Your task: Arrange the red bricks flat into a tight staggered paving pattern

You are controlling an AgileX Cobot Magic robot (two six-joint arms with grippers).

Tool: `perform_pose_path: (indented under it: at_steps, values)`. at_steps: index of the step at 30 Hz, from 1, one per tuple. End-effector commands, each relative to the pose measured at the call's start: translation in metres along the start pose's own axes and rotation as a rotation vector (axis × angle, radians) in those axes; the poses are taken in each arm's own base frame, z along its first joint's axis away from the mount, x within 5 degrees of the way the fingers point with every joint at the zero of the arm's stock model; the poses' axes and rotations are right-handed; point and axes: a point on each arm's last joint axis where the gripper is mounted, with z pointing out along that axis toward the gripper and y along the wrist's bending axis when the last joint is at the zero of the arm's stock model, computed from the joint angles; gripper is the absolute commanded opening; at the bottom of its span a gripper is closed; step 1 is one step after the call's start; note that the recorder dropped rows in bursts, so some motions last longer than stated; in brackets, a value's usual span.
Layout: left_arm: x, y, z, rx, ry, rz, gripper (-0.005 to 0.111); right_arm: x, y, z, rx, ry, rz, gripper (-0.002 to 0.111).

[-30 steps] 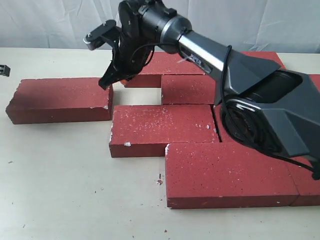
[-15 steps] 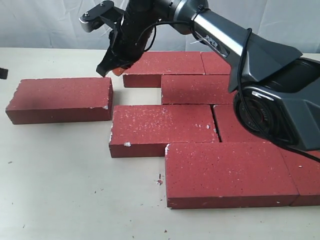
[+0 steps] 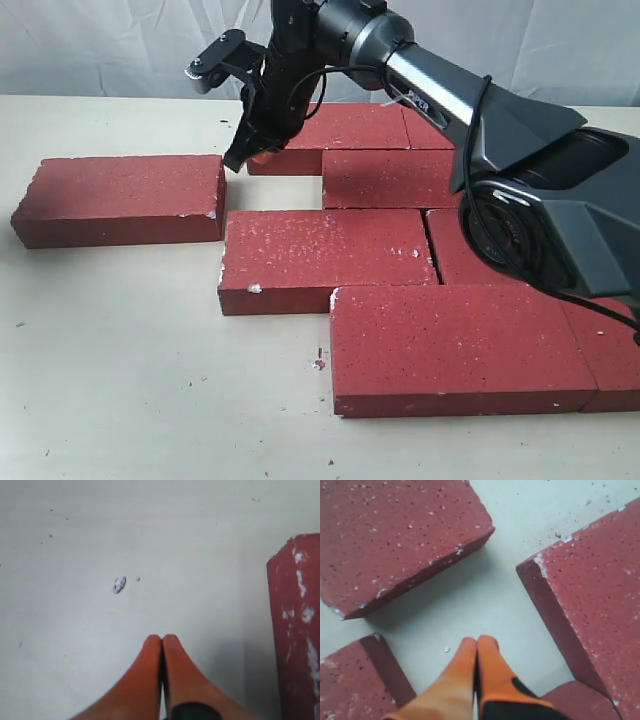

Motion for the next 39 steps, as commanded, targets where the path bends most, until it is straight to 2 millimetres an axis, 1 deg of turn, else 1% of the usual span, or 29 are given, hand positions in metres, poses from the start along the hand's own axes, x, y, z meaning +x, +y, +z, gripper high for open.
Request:
perform_pose_path:
  at_steps: [1,3,5,7,10,14,20,22,27,30,35,37,39]
  values:
    - [-0.007,0.004,0.013,0.013,-0.02,-0.086,0.0,-0.002,-0.001,-0.001,-0.016,-0.039,0.027,-0.001]
    - [-0.006,0.002,0.02,0.047,0.0,-0.084,0.0,-0.003,0.0,0.002,-0.029,-0.054,0.036,-0.001]
    - [-0.003,-0.001,0.027,0.086,0.015,-0.067,0.0,-0.002,0.0,0.01,-0.037,-0.056,0.043,-0.001]
    - [-0.003,-0.003,0.033,0.111,-0.001,-0.094,0.0,0.0,0.0,0.019,-0.043,-0.054,0.048,-0.001]
    - [-0.004,-0.008,0.036,0.167,-0.021,-0.093,0.0,0.002,0.001,0.028,-0.048,-0.048,0.051,-0.001]
    - [-0.006,-0.015,0.036,0.246,-0.054,-0.086,0.0,0.003,0.003,0.034,-0.069,-0.05,0.062,-0.001]
    - [-0.003,-0.023,0.046,0.341,-0.051,-0.103,0.0,0.001,0.005,0.033,-0.091,-0.073,0.078,-0.001]
    - [-0.003,-0.023,0.047,0.346,-0.049,-0.107,0.0,0.001,0.005,0.033,-0.095,-0.076,0.08,-0.001]
    - [-0.004,-0.028,0.045,0.409,-0.066,-0.098,0.0,0.0,0.006,0.033,-0.09,-0.086,0.08,-0.001]
    - [-0.006,-0.033,0.043,0.468,-0.083,-0.097,0.0,0.003,0.002,0.034,-0.05,-0.053,0.054,-0.001]
    - [-0.006,-0.033,0.043,0.474,-0.084,-0.089,0.0,0.009,-0.003,0.034,0.0,0.013,0.075,-0.001]
    - [-0.006,-0.03,0.044,0.434,-0.09,-0.076,0.0,0.012,0.006,0.035,-0.106,0.04,0.118,-0.001]
    - [-0.006,-0.022,0.046,0.362,-0.092,-0.091,0.0,0.011,0.011,0.035,-0.135,0.047,0.092,-0.001]
